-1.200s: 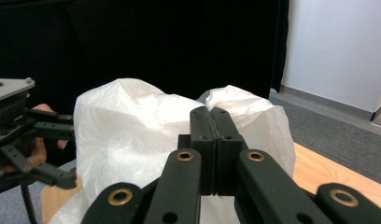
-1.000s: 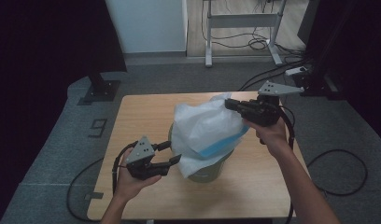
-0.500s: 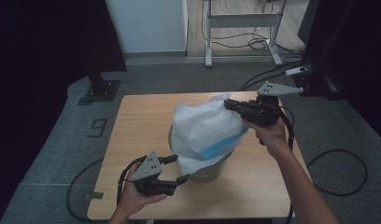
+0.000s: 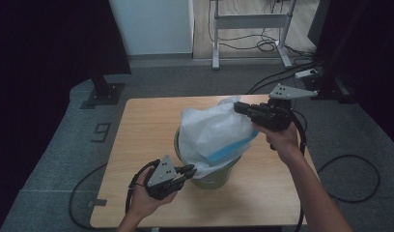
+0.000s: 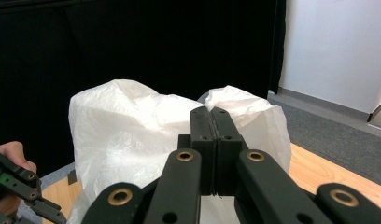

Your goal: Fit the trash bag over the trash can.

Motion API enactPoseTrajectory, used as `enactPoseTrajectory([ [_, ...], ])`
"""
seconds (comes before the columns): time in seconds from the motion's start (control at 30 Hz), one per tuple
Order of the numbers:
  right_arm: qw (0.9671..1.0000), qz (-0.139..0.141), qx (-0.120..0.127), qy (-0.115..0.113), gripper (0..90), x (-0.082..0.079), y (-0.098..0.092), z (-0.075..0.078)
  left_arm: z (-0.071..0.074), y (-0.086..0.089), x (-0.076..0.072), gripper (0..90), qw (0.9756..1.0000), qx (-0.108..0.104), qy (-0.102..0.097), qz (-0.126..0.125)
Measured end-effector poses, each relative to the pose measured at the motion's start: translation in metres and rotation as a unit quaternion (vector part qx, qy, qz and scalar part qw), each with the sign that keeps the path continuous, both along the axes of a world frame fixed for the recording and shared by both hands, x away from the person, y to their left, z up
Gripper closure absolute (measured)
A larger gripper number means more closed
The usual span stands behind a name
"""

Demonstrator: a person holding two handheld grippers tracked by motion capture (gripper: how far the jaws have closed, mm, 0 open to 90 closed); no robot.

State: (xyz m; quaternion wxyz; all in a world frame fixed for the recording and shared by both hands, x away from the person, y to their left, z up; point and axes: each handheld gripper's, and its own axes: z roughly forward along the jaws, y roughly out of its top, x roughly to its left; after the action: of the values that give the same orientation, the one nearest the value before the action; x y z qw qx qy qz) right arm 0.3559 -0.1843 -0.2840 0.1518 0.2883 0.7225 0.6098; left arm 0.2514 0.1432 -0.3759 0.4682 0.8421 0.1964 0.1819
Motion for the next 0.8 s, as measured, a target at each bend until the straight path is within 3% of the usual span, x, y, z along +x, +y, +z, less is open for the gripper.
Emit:
enactPoseTrajectory([
  [0.07,1.0000,0.000,0.001,-0.001,88.2,0.000,0.000,0.001,0.002,0.000,0.003,90.0,1.0000,-0.002,0.002,-0.001],
  [0.27,1.0000,0.000,0.005,-0.006,88.2,-0.001,0.001,0.005,0.012,-0.001,0.017,90.0,0.9995,-0.003,-0.004,0.032],
  [0.37,0.9999,0.001,0.006,-0.009,88.3,-0.001,0.003,0.008,0.013,-0.004,0.028,90.0,0.9987,0.009,-0.001,0.050],
  [0.43,0.9999,0.000,0.007,-0.011,88.3,0.000,0.003,0.009,0.010,-0.008,0.036,89.9,0.9979,0.023,0.015,0.059],
  [0.47,0.9999,0.000,0.009,-0.011,88.2,0.000,0.004,0.009,0.008,-0.010,0.039,86.8,0.9973,0.031,0.022,0.063],
  [0.57,0.9999,0.001,0.011,-0.011,88.2,0.000,0.003,0.009,0.003,-0.016,0.043,62.5,0.9957,0.039,0.039,0.075],
  [0.67,0.9999,0.001,0.010,-0.011,88.3,-0.002,0.001,0.007,0.001,-0.011,0.044,43.7,0.9957,0.008,0.061,0.069],
  [0.8,0.9999,-0.002,0.013,-0.009,88.3,-0.003,-0.006,0.006,0.003,0.002,0.043,36.3,0.9950,-0.029,0.075,0.060],
])
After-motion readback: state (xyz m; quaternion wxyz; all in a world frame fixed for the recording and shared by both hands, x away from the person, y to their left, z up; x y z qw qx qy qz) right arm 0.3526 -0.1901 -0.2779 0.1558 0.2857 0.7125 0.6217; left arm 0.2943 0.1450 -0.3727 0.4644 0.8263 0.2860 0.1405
